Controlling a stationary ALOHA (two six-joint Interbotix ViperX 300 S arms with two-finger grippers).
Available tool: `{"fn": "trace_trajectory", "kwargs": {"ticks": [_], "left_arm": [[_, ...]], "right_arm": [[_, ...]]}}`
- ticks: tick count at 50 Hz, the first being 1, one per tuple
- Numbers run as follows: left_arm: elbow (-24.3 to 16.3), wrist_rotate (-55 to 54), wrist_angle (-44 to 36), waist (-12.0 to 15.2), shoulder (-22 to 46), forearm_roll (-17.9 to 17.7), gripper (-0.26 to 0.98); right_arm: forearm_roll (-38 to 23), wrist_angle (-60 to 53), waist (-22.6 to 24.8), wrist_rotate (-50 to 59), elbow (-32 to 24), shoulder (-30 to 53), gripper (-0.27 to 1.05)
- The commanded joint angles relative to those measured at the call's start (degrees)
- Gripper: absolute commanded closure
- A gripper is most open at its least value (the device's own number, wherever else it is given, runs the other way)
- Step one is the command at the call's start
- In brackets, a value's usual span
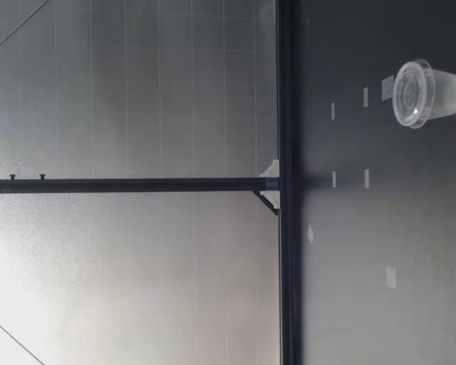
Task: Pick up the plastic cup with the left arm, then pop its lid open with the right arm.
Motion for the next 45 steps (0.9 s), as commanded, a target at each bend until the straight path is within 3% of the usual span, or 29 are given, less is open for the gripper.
{"fn": "trace_trajectory", "kwargs": {"ticks": [1,5,9,20,45], "left_arm": [[-1.1,1.7,-0.4,1.1,-0.7,0.1,0.67],[-2.1,2.3,0.4,1.1,-1.3,-0.1,0.77],[-4.4,2.4,3.3,1.8,-1.2,-0.2,0.79],[-12.0,2.0,14.2,4.7,3.2,-0.2,0.79],[-16.2,2.0,10.1,4.8,23.5,-0.3,0.74]], "right_arm": [[0.2,-0.3,0.1,-0.1,-2.2,-0.1,0.67],[0.2,1.0,-0.2,0.2,-3.8,-1.3,0.78],[0.3,5.2,-0.3,0.1,-6.6,-2.9,0.85],[0.4,19.8,-1.9,0.2,-13.4,-0.8,0.85],[0.5,27.4,-2.2,4.9,-17.3,11.9,0.85]]}}
